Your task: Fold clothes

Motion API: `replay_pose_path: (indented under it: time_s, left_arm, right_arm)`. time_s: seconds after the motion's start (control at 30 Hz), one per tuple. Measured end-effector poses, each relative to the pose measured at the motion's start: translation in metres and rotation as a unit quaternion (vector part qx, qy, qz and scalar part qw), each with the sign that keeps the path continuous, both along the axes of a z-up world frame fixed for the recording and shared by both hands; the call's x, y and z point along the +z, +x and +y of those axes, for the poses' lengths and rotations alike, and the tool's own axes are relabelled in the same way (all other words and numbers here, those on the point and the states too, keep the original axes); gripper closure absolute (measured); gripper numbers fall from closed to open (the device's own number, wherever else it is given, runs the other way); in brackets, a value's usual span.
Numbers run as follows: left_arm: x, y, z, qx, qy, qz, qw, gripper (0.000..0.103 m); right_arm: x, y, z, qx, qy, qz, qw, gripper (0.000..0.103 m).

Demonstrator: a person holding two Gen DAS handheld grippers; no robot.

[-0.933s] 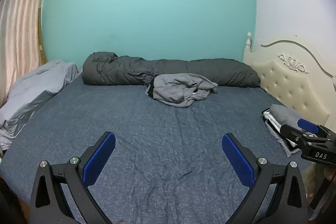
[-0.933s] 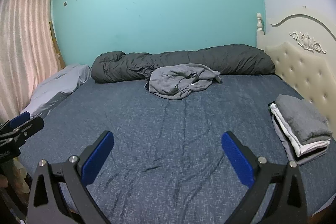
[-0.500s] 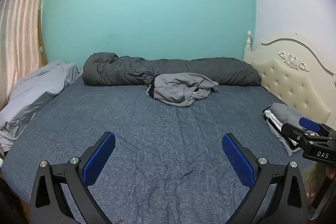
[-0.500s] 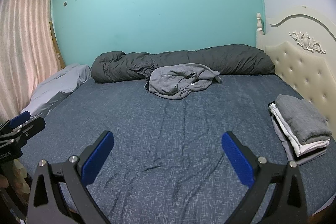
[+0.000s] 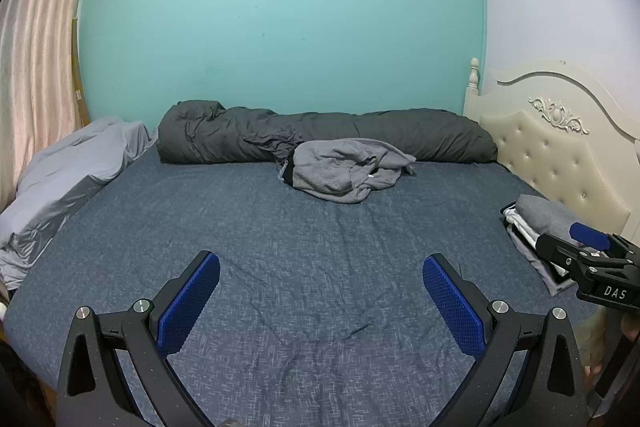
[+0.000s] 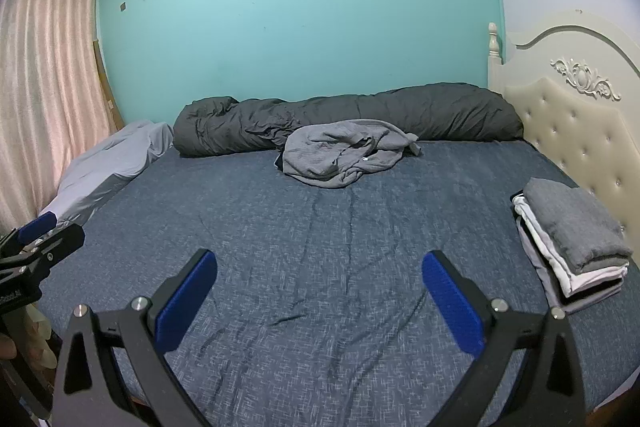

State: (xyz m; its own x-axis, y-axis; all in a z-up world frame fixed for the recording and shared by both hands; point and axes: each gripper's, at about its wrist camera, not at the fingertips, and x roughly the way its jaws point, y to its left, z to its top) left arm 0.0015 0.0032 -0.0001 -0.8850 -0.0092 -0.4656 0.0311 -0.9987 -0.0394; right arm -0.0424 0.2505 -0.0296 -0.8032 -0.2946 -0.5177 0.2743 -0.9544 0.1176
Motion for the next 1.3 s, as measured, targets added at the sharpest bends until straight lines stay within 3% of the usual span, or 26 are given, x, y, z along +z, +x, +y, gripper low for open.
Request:
replay_pose_path:
  time_s: [1.3]
  left_arm:
    - [-0.0043,-0.0043,-0.0024,0.001,0.011,0.003,0.9999,0.0]
  right_arm:
    - [-0.0012,-0.0076,-0.0022,0.005,0.009,-0.003,1.0,0.0]
